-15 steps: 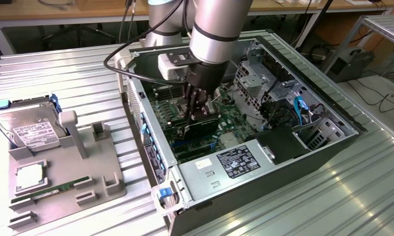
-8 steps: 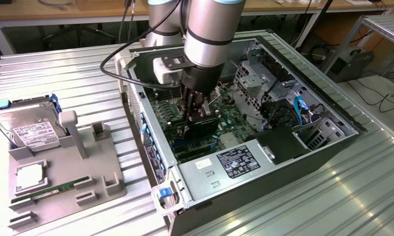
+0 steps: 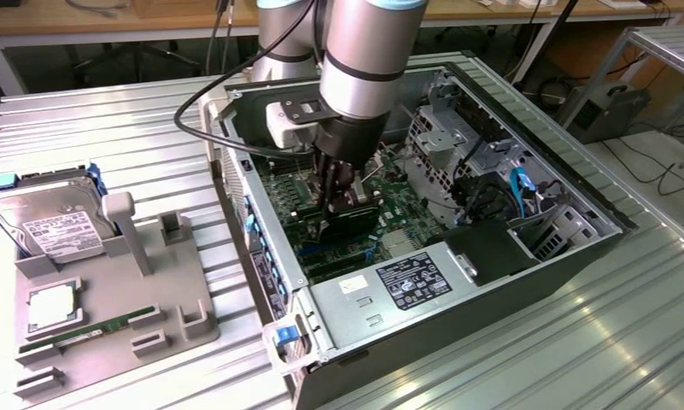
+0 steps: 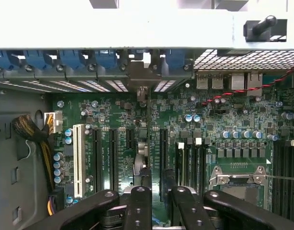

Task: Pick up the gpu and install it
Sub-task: 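Insert the gpu into the slot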

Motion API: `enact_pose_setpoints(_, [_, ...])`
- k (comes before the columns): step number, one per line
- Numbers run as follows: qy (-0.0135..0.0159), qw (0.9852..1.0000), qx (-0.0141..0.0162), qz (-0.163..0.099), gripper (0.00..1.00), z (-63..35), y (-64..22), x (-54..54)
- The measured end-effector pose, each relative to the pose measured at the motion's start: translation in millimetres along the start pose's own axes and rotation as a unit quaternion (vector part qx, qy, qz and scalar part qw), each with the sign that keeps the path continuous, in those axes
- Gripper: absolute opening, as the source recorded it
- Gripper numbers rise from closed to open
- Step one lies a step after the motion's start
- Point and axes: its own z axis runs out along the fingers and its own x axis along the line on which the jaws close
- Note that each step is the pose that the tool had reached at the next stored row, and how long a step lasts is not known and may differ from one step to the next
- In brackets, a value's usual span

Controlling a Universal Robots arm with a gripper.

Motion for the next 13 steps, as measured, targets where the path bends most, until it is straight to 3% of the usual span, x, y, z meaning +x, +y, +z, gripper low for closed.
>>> enact_pose_setpoints(13, [0.0005, 1.0000, -0.0003, 0.000, 0.24, 6.4, 4.2, 1.0])
